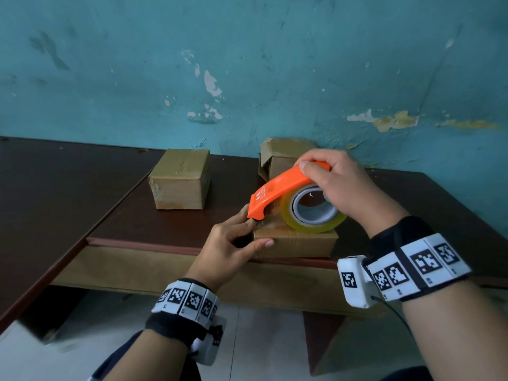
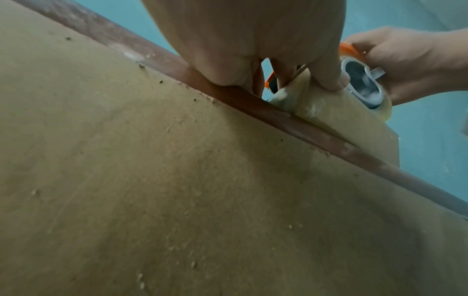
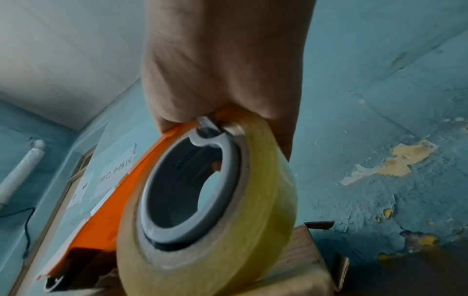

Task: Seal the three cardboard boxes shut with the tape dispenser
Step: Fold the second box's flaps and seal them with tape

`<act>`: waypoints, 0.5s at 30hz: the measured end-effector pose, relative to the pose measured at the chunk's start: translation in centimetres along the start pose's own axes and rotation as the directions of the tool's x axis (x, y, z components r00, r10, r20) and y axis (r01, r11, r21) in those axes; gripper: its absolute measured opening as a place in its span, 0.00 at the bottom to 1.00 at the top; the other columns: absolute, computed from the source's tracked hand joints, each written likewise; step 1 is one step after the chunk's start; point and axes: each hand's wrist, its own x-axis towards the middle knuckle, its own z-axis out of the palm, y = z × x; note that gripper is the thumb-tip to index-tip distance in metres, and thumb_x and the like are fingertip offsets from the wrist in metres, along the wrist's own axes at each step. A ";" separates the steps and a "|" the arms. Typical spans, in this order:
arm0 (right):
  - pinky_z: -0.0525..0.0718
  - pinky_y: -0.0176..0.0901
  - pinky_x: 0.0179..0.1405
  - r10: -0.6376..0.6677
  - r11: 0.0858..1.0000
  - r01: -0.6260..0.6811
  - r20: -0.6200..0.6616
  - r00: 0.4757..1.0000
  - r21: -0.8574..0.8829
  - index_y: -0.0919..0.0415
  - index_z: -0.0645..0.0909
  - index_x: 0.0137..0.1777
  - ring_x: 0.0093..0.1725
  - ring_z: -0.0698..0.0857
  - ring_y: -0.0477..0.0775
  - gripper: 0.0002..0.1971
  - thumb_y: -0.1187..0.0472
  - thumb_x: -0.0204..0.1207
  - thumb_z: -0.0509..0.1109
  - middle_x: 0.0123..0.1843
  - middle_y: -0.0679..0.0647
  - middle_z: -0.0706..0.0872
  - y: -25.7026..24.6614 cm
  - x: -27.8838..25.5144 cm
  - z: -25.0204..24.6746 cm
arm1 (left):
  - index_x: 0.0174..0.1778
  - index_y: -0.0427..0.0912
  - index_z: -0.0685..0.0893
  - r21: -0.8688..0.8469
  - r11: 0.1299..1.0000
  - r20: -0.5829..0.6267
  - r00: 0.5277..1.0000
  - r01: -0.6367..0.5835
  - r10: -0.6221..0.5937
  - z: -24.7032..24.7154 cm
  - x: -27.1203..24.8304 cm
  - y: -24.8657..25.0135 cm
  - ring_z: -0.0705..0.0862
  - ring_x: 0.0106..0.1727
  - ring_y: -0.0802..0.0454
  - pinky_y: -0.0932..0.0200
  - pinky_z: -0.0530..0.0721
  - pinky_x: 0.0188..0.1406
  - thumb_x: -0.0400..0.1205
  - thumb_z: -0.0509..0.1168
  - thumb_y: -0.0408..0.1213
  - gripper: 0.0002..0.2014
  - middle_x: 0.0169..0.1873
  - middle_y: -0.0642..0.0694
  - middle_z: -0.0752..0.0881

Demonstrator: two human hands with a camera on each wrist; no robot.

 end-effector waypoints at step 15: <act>0.86 0.49 0.63 -0.153 0.988 0.156 0.136 0.979 -0.014 0.33 0.84 0.70 0.57 0.85 0.34 0.19 0.34 0.82 0.66 0.55 0.28 0.86 1.1 0.0 -1.7 | 0.63 0.33 0.92 0.087 0.993 0.052 0.996 -0.083 0.079 -0.3 0.5 0.0 0.75 0.84 0.54 0.40 0.79 0.81 0.82 0.79 0.39 0.17 0.81 0.48 0.79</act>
